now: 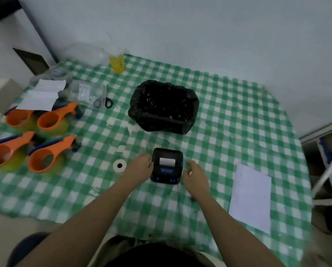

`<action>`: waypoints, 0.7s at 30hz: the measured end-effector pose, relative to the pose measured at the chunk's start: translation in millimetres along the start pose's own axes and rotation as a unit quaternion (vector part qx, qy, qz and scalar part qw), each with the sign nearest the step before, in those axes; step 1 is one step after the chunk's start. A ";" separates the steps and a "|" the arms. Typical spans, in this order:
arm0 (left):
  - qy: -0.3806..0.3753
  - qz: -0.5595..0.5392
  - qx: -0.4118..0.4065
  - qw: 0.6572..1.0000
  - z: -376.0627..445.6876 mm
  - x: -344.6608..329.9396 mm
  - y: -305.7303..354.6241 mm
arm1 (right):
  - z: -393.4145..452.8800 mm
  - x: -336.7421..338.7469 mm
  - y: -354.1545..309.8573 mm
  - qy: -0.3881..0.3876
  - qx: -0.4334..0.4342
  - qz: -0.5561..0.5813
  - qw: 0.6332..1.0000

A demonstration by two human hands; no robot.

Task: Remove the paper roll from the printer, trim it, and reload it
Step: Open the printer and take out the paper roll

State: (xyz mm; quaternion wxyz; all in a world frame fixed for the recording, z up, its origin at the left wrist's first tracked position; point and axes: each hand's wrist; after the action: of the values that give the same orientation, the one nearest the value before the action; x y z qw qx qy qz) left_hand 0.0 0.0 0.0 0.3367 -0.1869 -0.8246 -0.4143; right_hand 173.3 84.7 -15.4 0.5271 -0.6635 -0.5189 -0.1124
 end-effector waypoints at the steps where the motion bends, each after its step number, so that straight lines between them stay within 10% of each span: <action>1: -0.011 0.009 0.014 1.000 -1.5 -3.5 -0.9 | -1.0 -1.1 1.6 0.006 -0.006 0.005 1.000; 21: -0.022 -0.102 0.026 0.994 -4.3 -40.1 -20.5 | -0.9 -28.5 24.3 0.008 -0.039 0.087 0.995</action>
State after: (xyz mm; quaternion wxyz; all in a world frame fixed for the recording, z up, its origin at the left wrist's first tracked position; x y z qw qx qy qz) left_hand 17.9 -16.7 -38.1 0.2790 -0.1019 -0.8572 -0.4207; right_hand 180.9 70.1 -49.1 0.5125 -0.7252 -0.4505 -0.0919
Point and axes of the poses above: each hand's wrist, its own z-axis towards the middle knuckle, its own x-axis out of the back of the hand, y = z × x, and after that the axes turned 3 degrees about -y, right-handed
